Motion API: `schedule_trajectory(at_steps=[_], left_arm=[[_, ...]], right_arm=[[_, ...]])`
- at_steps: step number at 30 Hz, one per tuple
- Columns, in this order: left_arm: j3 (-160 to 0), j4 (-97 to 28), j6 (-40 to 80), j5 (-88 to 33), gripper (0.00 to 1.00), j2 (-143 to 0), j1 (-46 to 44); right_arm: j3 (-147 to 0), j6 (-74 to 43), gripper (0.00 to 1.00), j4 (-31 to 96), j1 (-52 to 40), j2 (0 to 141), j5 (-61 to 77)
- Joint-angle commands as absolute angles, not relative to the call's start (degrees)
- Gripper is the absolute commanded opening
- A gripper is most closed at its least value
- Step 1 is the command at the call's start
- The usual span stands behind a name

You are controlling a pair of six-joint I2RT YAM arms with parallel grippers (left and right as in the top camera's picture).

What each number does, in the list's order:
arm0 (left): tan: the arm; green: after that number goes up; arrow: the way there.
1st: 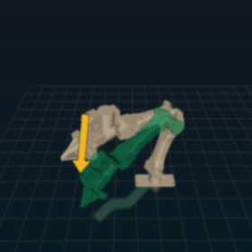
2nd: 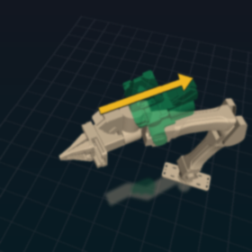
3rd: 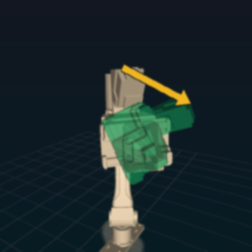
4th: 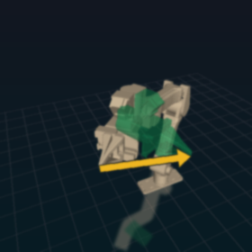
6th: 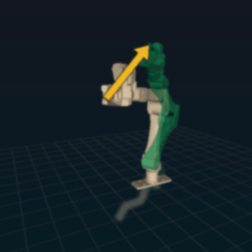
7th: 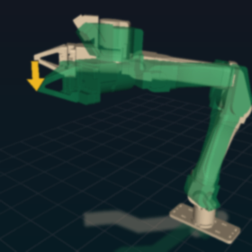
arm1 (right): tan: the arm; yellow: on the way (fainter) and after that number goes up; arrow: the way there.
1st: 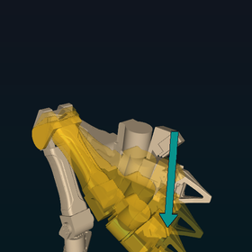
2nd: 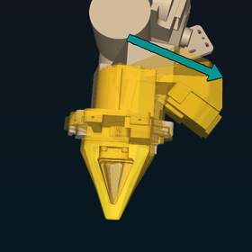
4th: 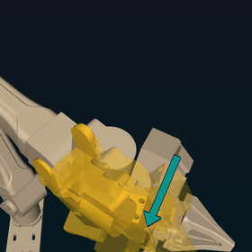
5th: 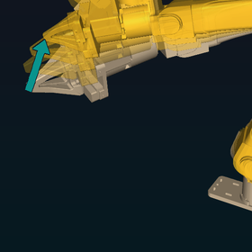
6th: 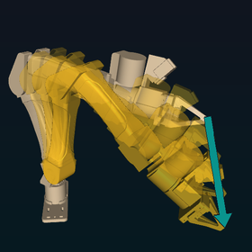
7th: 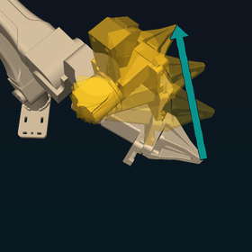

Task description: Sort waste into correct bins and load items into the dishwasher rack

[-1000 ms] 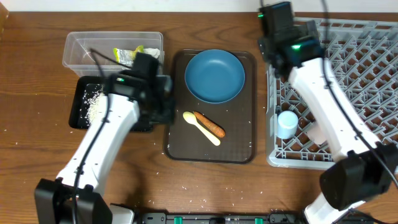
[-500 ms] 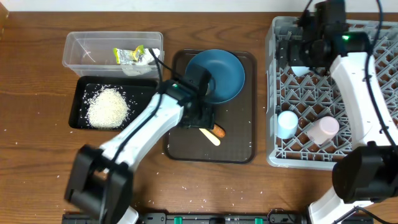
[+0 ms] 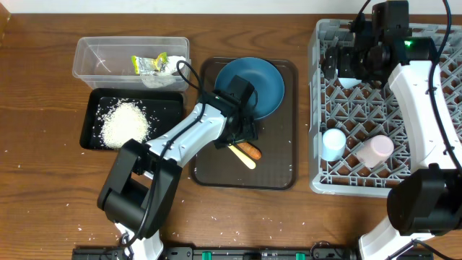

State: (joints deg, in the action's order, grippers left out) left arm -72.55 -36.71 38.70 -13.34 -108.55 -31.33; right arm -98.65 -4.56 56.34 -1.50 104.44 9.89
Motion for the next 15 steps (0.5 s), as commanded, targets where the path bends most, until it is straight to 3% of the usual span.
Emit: schedule_trajectory(at_steps=[1, 15], left_arm=[[-72.99, -36.53, 41.04, -12.62, 0.70, -109.43, -31.92], [-72.97, -34.20, 42.00, -12.62, 0.70, -114.50, -35.51]], right_arm=[[-98.87, -4.29, 0.99, 56.66, -1.45, 104.47, 10.52], [-98.87, -4.19, 0.99, 57.30, -1.45, 104.47, 10.52]])
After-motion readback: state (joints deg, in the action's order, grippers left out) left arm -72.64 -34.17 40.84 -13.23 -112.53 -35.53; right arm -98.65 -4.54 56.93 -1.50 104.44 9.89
